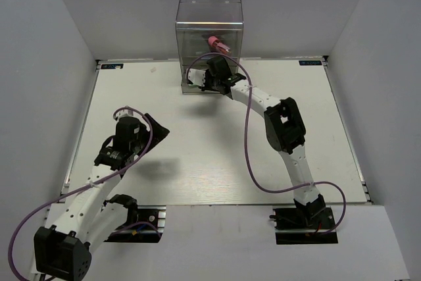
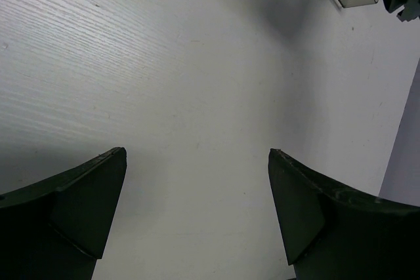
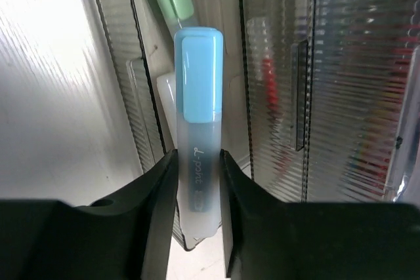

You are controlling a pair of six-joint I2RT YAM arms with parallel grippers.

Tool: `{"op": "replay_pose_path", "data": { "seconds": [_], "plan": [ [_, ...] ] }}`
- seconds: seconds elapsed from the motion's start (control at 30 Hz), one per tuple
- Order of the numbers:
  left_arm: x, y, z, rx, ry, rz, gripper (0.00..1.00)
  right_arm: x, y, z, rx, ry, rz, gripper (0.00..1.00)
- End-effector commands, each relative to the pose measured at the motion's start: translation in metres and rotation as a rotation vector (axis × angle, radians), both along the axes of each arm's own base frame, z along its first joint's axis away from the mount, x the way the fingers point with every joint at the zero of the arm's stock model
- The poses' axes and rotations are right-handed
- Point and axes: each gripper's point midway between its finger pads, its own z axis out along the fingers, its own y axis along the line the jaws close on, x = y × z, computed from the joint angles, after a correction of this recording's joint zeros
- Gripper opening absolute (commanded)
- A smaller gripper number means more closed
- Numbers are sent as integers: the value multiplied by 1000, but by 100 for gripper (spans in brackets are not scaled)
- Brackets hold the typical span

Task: Sort the stationery into containers
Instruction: Place the stationery into the container

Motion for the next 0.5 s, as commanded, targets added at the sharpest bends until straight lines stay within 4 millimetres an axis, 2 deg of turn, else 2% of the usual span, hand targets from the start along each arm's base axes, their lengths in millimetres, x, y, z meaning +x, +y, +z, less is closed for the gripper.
{"op": "replay_pose_path", "data": {
  "seconds": [0.0,0.07,0.1,0.17,0.2,0.23,0.27,0.3,0.33,0.37,0.4,0.43,0.47],
  "plan": [
    [5,-10,6,-48,-36,-26,99,16,-7,26,15,-69,-25,34],
    [9,-18,1,-94,-38,-40,99,13,-10,18,11,-54,-28,45],
    [11,-22,3,-118,-55,-49,99,12,-12,19,17,-51,-30,48],
    [13,-33,-1,-185,-48,-62,99,10,-15,24,34,-50,-37,51],
    [22,-38,3,-215,-80,-70,99,8,-16,24,37,-44,-39,53],
    [25,-44,7,-243,-90,-86,99,7,-18,35,62,-49,-46,53],
    [29,-47,8,-266,-92,-84,99,3,-20,27,56,-29,-42,54],
    [37,-51,6,-274,-100,-94,99,2,-21,27,62,-25,-45,54],
    [41,-53,3,-281,-99,-90,99,-1,-21,38,98,-22,-50,54],
    [49,-55,7,-285,-114,-92,99,-5,-22,38,105,-8,-54,54],
    [58,-59,15,-307,-150,-101,99,-9,-23,40,130,19,-67,48],
    [69,-63,9,-314,-130,-92,97,-19,-19,51,173,55,-32,42],
    [77,-66,9,-331,-129,-82,95,-27,-24,50,202,114,-50,28]
  ]
}}
